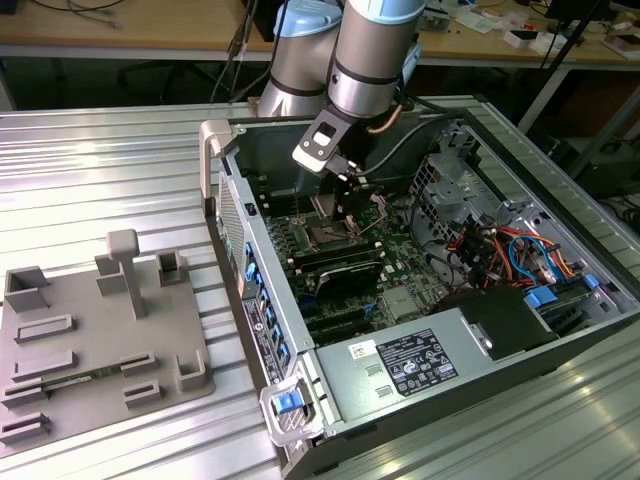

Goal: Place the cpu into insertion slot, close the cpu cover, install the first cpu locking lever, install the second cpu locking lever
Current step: 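Place the cpu into insertion slot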

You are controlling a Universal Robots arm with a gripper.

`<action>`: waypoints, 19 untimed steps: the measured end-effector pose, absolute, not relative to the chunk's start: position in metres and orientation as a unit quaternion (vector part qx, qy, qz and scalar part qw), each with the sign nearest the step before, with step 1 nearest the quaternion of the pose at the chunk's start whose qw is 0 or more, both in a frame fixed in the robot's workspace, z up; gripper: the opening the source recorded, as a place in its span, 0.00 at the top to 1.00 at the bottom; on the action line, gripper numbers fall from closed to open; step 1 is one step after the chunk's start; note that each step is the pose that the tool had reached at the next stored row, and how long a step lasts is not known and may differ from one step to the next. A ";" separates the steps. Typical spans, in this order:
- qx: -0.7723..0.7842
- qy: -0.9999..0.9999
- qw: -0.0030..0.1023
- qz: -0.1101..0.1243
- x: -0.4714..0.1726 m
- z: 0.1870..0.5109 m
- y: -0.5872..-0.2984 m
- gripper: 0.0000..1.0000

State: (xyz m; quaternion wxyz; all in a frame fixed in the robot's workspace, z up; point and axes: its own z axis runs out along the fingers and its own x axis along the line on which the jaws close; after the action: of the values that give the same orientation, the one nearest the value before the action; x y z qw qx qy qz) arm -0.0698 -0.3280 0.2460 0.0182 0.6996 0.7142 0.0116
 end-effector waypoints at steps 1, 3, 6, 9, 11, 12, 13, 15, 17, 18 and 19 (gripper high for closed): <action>0.700 0.714 0.018 0.012 -0.070 0.244 -0.328 0.45; 0.700 0.714 0.019 0.011 -0.069 0.241 -0.328 0.45; 0.700 0.714 0.021 0.013 -0.069 0.238 -0.328 0.45; 0.699 0.714 0.024 0.015 -0.069 0.233 -0.328 0.45; 0.700 0.714 0.024 0.015 -0.069 0.229 -0.328 0.45; 0.700 0.714 0.024 0.015 -0.069 0.227 -0.328 0.45; 0.700 0.714 0.024 0.015 -0.069 0.224 -0.328 0.45; 0.700 0.714 0.024 0.015 -0.069 0.216 -0.328 0.45; 0.700 0.714 0.024 0.015 -0.069 0.214 -0.328 0.45; 0.700 0.714 0.026 0.013 -0.069 0.213 -0.328 0.45; 0.699 0.714 0.028 0.011 -0.069 0.213 -0.328 0.45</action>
State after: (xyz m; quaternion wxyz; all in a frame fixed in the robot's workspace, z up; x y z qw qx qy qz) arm -0.0688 -0.3279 0.2131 0.0282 0.6994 0.7141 0.0106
